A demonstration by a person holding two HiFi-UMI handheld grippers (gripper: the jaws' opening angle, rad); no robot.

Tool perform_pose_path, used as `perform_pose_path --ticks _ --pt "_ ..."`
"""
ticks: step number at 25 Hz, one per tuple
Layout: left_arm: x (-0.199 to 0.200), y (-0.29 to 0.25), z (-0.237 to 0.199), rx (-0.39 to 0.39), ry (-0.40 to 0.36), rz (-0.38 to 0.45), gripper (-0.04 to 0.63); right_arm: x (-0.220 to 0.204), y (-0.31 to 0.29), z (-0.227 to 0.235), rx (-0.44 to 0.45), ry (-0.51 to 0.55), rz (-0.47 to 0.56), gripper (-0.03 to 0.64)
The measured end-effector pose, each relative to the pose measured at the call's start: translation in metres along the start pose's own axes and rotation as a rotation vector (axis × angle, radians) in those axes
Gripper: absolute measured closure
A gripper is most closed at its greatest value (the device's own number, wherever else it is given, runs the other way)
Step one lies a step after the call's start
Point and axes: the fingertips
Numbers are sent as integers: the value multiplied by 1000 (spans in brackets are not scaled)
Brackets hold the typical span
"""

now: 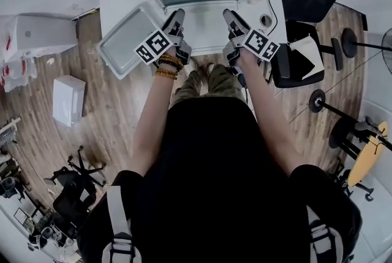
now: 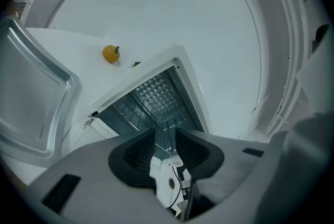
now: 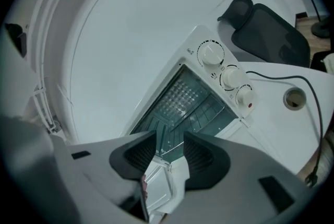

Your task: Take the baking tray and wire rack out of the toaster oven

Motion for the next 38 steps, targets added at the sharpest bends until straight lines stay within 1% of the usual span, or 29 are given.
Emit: perform_pose_path --ticks 2,5,9,12,16,18,25,30,34,37,38 --pt "1 -5 -6 -5 39 -8 489 -1 -6 6 -22 -66 26 457" --pt "2 -18 -18 10 99 -17 486 2 -21 22 -44 -176 56 454" --pt "3 -29 -43 56 208 2 486 4 -38 47 -62 -315 86 451" --pt "2 -39 -56 84 251 14 486 2 -49 69 -84 -397 87 451" --pt "-6 -52 -62 106 283 3 486 5 -65 82 -99 -424 74 451" --pt "-9 -57 -66 121 311 11 486 6 -73 86 -102 -440 73 451" --pt "-8 -81 -82 170 369 36 486 15 -99 98 -112 -489 72 451" --pt "-6 -93 -86 184 373 24 486 16 -110 106 -125 -527 68 453" --pt "-8 -98 -94 206 383 13 488 16 -115 113 -143 -525 62 478" --pt "-11 -101 -100 226 387 -15 519 16 -116 119 -166 -530 64 531" --pt "-13 -101 -100 225 390 -20 523 16 -116 120 -167 -532 63 534"
Point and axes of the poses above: the fingertips, and each gripper's own axes: y backward along the fingers, z to its right, x out of its top, and after that the axes turned 4 degrees about -y, right-handed
